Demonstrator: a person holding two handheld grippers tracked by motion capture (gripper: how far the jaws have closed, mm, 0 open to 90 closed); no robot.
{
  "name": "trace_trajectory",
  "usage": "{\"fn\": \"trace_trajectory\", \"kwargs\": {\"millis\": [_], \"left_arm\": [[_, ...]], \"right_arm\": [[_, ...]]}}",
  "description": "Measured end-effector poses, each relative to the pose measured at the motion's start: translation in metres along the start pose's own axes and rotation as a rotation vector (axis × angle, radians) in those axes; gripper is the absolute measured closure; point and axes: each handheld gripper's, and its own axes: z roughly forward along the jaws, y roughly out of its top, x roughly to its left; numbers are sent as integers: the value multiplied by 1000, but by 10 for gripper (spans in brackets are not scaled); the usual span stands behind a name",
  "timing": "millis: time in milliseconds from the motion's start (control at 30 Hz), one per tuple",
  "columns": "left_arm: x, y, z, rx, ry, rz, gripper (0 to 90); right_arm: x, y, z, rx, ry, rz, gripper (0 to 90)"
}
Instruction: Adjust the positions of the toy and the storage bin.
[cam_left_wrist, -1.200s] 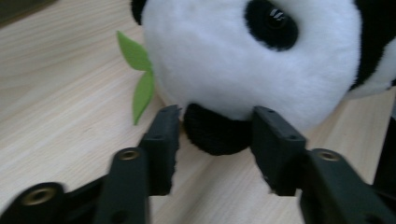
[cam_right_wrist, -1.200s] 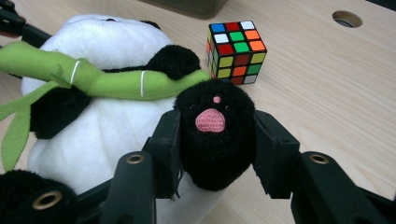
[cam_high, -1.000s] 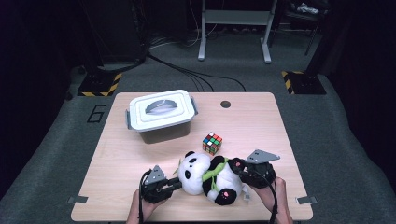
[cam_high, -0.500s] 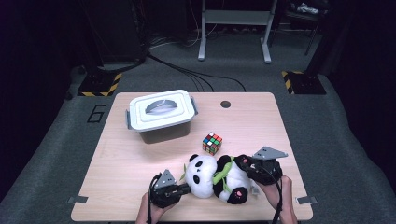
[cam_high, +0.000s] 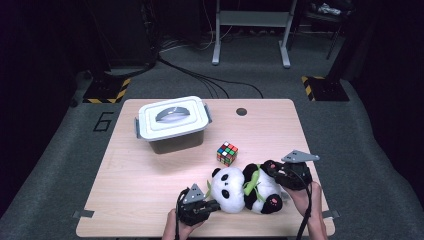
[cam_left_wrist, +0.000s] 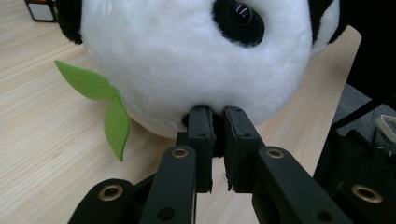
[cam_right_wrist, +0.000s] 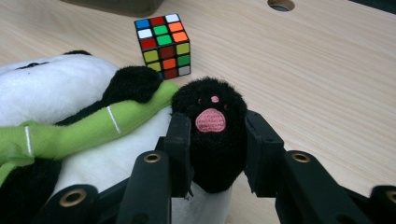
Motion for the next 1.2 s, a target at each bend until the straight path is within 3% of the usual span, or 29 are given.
{"fn": "trace_trajectory", "kwargs": {"millis": [100,233,400,500,667,900,1067,1200], "left_arm": [[-6,1,4,0,-8,-10,820],[-13,3,8,7,-20,12,819],[-10,4,7,8,-20,8,796],[-7,6,4,16,-11,8,697],[-1,6,-4,30,0,-28,416],[8,7,-29,4,6,-32,216],[23,7,-41,-32,58,-74,140],[36,11,-43,-29,105,-77,77]], "right_arm": [[-5,0,1,3,-4,0,656],[-10,1,2,6,-11,-1,654],[-12,0,5,-5,-2,15,632],[-13,-1,3,-22,10,22,583],[-15,-4,-5,-70,34,57,419],[-17,-10,-27,-129,1,92,155],[-24,-25,-35,-132,-43,133,72],[-32,-40,-38,-120,-80,164,37]]}}
